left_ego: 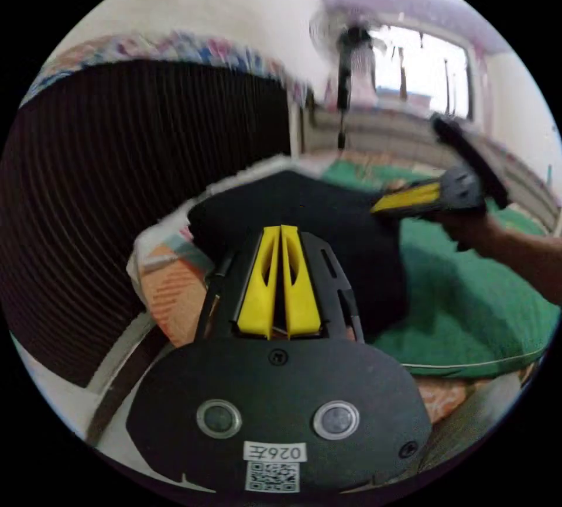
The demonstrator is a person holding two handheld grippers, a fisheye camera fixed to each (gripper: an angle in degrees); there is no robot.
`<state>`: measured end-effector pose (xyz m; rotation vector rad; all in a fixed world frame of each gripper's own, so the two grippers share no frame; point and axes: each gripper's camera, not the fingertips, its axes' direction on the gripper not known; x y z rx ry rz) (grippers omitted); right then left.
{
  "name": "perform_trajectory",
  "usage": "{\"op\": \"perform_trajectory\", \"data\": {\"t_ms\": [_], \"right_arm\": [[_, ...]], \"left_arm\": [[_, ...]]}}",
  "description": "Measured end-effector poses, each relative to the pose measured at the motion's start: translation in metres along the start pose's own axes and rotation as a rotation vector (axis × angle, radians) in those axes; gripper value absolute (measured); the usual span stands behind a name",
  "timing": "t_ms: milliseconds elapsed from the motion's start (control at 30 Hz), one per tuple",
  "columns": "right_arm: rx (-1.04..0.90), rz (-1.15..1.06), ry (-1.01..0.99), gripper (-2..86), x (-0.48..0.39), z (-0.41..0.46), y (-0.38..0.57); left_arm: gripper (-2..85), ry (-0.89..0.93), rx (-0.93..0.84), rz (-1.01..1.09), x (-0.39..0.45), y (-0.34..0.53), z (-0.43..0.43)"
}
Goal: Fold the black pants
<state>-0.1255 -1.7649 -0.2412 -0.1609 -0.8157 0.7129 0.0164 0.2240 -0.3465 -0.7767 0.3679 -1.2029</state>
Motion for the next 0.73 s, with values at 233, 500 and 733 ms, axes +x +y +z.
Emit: {"op": "perform_trajectory", "data": {"t_ms": [233, 500, 733], "right_arm": [[-0.037, 0.165, -0.012, -1.4, 0.017, -0.101, 0.077], [0.012, 0.342, 0.290, -1.4, 0.058, -0.355, 0.320], [-0.004, 0.859, 0.749, -1.3, 0.074, -0.622, 0.598]], "left_arm": [[-1.0, -0.035, -0.097, 0.206, 0.109, 0.056, -0.013], [-1.0, 0.711, 0.162, 0.155, 0.253, 0.088, -0.111], [-1.0, 1.185, 0.151, 0.471, 0.504, 0.101, -0.178]]}}
